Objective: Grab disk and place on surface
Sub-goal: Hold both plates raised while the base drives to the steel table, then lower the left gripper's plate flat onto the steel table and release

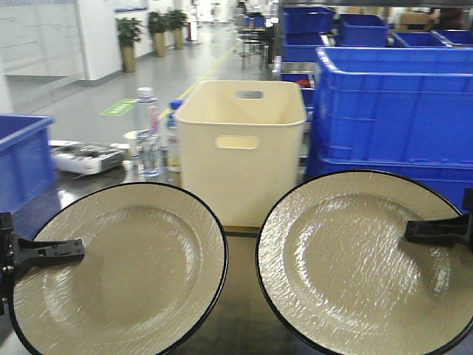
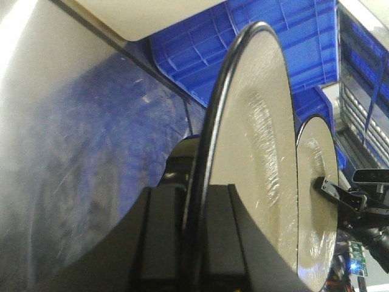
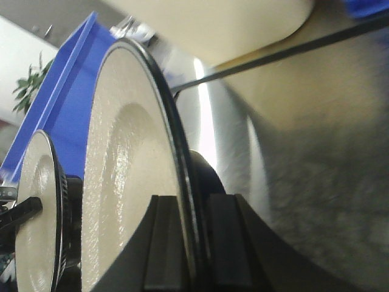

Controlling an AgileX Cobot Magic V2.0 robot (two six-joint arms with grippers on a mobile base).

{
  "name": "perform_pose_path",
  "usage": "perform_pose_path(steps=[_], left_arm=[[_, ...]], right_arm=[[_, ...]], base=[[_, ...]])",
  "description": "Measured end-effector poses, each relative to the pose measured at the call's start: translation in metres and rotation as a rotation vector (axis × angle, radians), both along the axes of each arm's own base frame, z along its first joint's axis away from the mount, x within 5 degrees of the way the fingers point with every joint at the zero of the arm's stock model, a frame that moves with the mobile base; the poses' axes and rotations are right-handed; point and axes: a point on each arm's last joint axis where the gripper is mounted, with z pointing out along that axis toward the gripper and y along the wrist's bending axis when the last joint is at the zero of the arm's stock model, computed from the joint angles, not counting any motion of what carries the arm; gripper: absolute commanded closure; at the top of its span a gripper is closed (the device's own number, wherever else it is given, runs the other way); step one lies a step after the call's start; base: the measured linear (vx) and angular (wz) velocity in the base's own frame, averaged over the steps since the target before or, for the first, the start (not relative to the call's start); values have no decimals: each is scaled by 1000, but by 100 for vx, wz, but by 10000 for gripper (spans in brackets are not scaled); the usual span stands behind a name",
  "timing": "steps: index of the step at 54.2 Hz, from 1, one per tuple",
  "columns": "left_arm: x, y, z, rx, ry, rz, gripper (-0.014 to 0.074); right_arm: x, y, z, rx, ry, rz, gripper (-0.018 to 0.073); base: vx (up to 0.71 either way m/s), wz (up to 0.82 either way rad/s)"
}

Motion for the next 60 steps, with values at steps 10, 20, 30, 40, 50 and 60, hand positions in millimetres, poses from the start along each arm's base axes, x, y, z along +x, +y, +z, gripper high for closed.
perform_pose_path(steps=[10,20,30,40,50,60], left_arm=[[0,0,0,0,0,-1,595],[0,0,0,0,0,-1,595],[0,0,0,0,0,-1,595],[0,0,0,-1,0,-2,595],[0,0,0,0,0,-2,595],[0,0,0,0,1,-2,595]], right_arm=[[0,-1,0,-1,-2,-6,568],[0,-1,0,-1,-2,-6,568],[0,-1,0,-1,-2,-6,568],[2,-2,1,0,-9,-25,568],[11,-10,5,23,-63,-163,568],[13,-13,6,28,-75,-201,568]], base=[[19,-42],[10,-20],[3,-7],[0,-1],[0,0],[0,0]])
